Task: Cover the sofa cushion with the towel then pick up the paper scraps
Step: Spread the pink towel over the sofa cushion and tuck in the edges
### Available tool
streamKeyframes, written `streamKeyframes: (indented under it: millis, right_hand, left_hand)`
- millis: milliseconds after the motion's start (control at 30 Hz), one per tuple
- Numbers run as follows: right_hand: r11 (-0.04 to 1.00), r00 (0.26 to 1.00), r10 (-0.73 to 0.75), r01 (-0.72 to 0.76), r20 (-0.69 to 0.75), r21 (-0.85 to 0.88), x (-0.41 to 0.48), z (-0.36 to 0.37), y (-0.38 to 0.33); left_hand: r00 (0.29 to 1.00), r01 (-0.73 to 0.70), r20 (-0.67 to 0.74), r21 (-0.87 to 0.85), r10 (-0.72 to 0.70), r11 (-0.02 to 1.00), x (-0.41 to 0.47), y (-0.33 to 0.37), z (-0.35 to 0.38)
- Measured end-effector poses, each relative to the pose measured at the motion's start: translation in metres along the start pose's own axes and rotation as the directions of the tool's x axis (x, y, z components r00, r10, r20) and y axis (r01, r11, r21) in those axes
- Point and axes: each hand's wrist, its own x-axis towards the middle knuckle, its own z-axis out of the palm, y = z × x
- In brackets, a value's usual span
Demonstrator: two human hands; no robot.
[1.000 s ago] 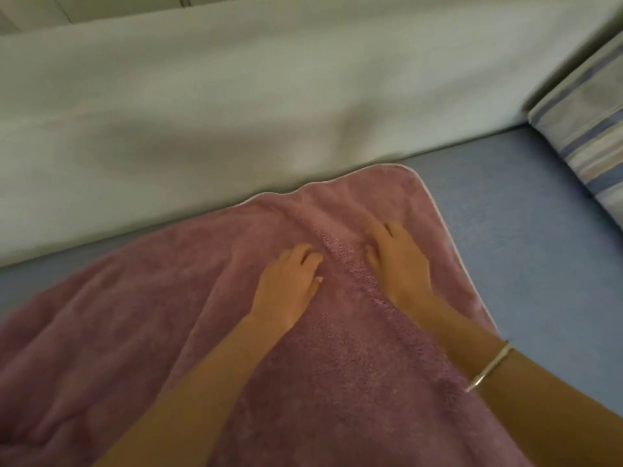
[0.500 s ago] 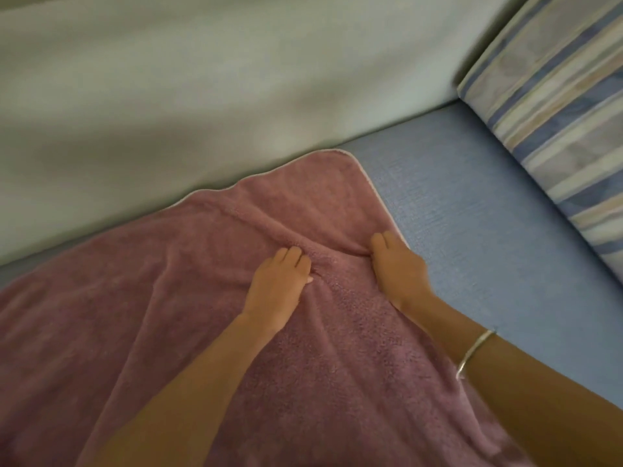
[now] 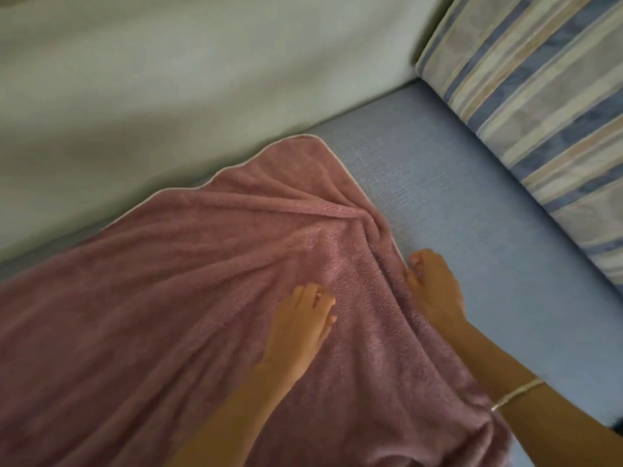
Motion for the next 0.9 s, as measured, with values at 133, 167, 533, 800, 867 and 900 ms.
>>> streamKeyframes:
  millis: [133, 167, 533, 800, 867, 900]
  right_hand:
    - [1.0, 0.998, 0.023, -0.022, 0.064, -0.015, -0.035, 0.004, 0.023]
    - [0.999, 0.997, 0.022, -0.02, 0.069, -0.04, -0.04, 0.005, 0.025]
    - [0.932, 0.992, 0.069, -0.102, -0.105, -0.347, -0.034, -0.021, 0.03]
    - [0.986, 0.983, 0.077, -0.05, 0.167, -0.16, -0.037, -0.034, 0.071]
    - [0.984, 0.979, 0.082, -0.05, 0.185, -0.172, -0.048, -0.028, 0.087]
    - [0.983, 0.978, 0.098, -0.067, 0.183, -0.172, -0.055, -0.027, 0.092]
  left_hand:
    - [0.99, -0.029, 0.139, 0.007, 0.028, 1.0, -0.029, 0.024, 0.013]
    - [0.988, -0.032, 0.155, 0.023, 0.028, 0.999, -0.032, 0.027, 0.014]
    - [0.988, -0.144, -0.051, 0.095, 0.149, 0.985, -0.023, 0.05, 0.025]
    - [0.996, -0.061, -0.065, -0.055, 0.057, 0.997, -0.048, 0.089, 0.036]
    - [0.987, -0.156, 0.018, -0.066, 0.157, 0.986, -0.068, 0.106, 0.038]
    - [0.978, -0.185, 0.088, -0.063, 0.19, 0.981, -0.081, 0.115, 0.039]
